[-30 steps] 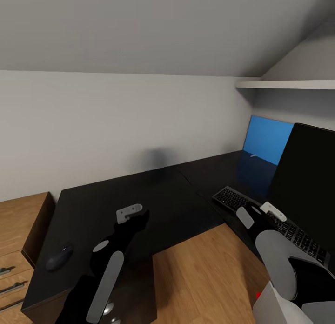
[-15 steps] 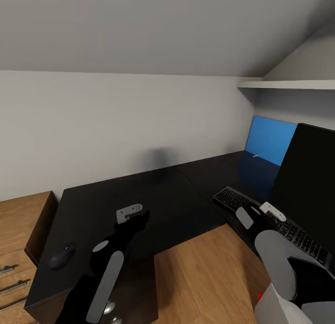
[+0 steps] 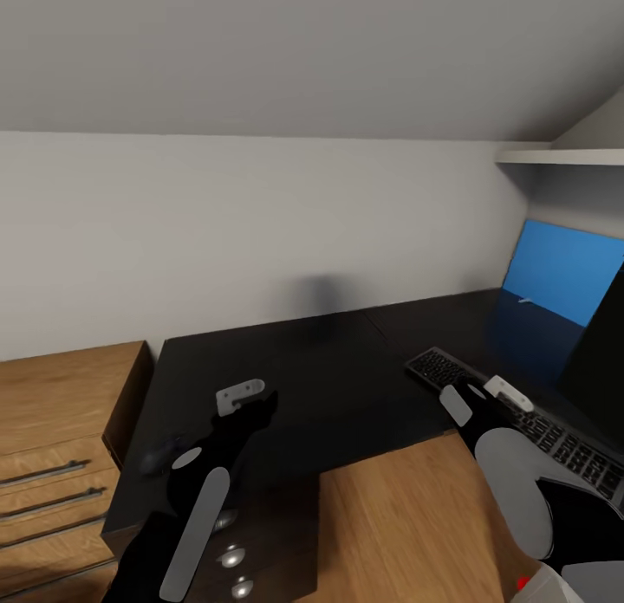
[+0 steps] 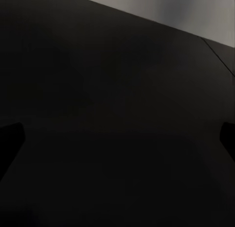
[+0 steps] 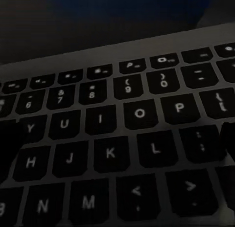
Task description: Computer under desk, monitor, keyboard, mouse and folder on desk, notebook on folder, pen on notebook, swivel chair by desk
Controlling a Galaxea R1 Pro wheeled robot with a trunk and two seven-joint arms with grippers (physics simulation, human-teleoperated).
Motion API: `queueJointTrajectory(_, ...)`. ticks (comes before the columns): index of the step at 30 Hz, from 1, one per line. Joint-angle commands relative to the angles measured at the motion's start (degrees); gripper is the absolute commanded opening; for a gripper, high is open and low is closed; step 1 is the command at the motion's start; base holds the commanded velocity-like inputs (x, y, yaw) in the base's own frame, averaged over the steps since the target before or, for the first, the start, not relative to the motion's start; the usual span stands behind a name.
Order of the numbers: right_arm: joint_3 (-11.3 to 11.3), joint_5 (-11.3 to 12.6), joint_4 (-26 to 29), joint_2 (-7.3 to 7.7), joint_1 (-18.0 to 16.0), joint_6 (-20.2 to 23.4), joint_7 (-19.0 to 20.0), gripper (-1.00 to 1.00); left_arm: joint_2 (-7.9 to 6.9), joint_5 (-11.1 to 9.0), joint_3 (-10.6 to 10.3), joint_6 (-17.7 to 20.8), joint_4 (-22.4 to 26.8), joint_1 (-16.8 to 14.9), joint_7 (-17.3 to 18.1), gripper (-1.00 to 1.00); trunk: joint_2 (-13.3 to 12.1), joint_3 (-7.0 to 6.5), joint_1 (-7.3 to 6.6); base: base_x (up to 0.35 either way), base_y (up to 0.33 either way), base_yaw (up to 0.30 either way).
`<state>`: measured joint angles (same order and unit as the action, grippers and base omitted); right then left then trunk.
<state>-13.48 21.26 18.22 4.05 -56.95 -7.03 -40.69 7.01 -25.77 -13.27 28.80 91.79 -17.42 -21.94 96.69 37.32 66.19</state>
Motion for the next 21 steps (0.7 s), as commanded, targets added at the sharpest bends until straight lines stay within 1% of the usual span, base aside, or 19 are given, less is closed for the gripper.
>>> queueJointTrajectory(1, -0.6, 1.7, -2.8, -0.01, 0.0, -0.4, 0.1, 1.00, 0.01, -0.6, -0.1, 0.1, 0.0, -0.1, -0.6, 1.00, 0.0, 0.09, 0.00, 0.000, 0.000, 0.276)
queueJointTrajectory(21, -0.5, 1.7, -2.8, -0.01, 0.0, -0.4, 0.2, 1.00, 0.02, -0.6, -0.1, 0.2, 0.1, -0.1, -0.6, 1.00, 0.0, 0.56, 0.00, 0.000, 0.000, 0.275)
